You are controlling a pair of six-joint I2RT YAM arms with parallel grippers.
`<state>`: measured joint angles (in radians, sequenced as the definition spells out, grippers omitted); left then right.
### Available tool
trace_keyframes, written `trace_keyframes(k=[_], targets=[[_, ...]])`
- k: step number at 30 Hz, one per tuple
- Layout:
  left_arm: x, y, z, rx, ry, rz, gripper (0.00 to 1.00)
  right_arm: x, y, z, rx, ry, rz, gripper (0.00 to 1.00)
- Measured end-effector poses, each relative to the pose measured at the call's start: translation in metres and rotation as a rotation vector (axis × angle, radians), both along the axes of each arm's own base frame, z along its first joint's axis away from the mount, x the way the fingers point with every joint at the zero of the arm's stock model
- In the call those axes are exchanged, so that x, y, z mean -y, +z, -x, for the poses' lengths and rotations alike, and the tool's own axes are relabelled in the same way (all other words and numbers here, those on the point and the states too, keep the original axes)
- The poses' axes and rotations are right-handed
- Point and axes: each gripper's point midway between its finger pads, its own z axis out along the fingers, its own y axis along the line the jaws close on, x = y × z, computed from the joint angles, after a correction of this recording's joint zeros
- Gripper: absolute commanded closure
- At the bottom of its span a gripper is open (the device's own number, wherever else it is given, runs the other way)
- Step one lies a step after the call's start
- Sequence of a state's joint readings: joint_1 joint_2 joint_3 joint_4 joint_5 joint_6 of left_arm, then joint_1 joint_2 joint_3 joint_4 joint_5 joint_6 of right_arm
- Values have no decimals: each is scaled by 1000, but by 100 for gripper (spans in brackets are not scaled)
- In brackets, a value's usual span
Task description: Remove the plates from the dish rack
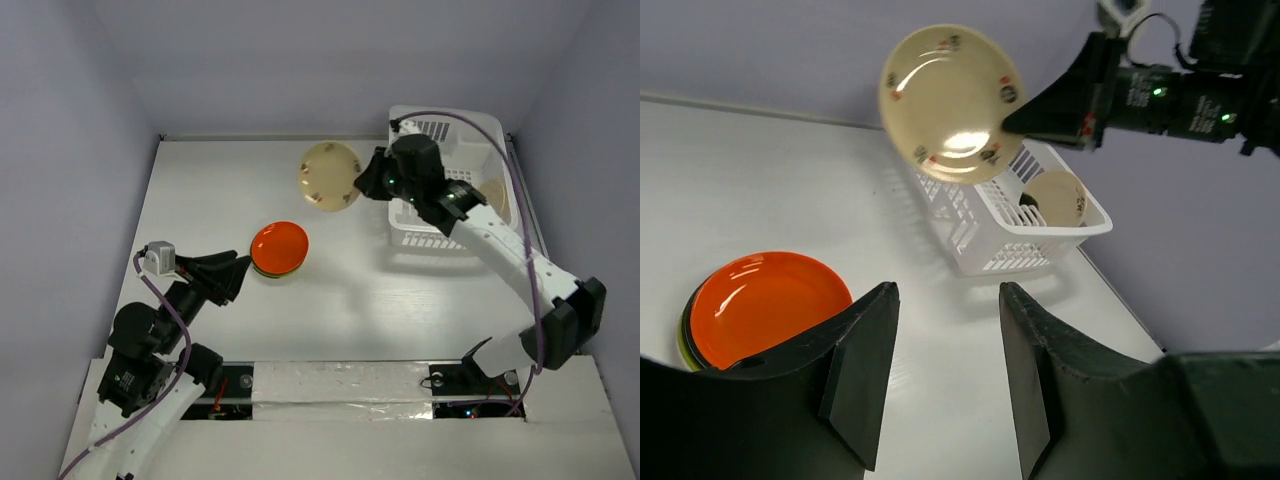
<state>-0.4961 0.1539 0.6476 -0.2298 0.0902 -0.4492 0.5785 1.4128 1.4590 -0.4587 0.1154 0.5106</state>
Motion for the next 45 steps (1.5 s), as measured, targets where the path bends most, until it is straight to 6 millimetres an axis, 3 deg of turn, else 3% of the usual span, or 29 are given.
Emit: trace_keyframes(k=[3,7,12,17,23,28,31,32,35,39,42,43,45], targets=[[0,-1,-1,-5,5,0,58,-52,-41,7,-92,134,-42,100],[-1,-2,-3,-11,11,-2,58,-106,-102,14,-226,244,-44,100],[0,-4,-5,-20,13,-6,58,-140,-164,26,-356,318,-30,100],[0,-4,-5,-22,15,-5,58,-151,-192,30,-418,335,-32,95],[0,-4,-5,-22,15,-5,58,-155,-198,30,-432,339,-45,81],[0,-4,-5,-22,15,-5,58,-153,-201,30,-440,331,-42,60],[0,-4,-5,-22,15,-5,58,-149,-204,31,-445,317,-25,59],[0,-4,-5,-22,15,-4,58,-147,-205,31,-444,310,-20,54],[0,-4,-5,-22,15,-4,58,-136,-200,34,-433,283,1,49],[0,-4,-5,-22,15,-4,58,-108,-174,38,-371,204,29,48],[0,-3,-5,-20,15,-4,57,-74,-138,39,-274,106,38,61],[0,-3,-5,-20,15,-3,57,-61,-126,39,-238,72,36,81],[0,-3,-4,-17,14,-2,57,-23,-97,36,-162,-29,25,100]])
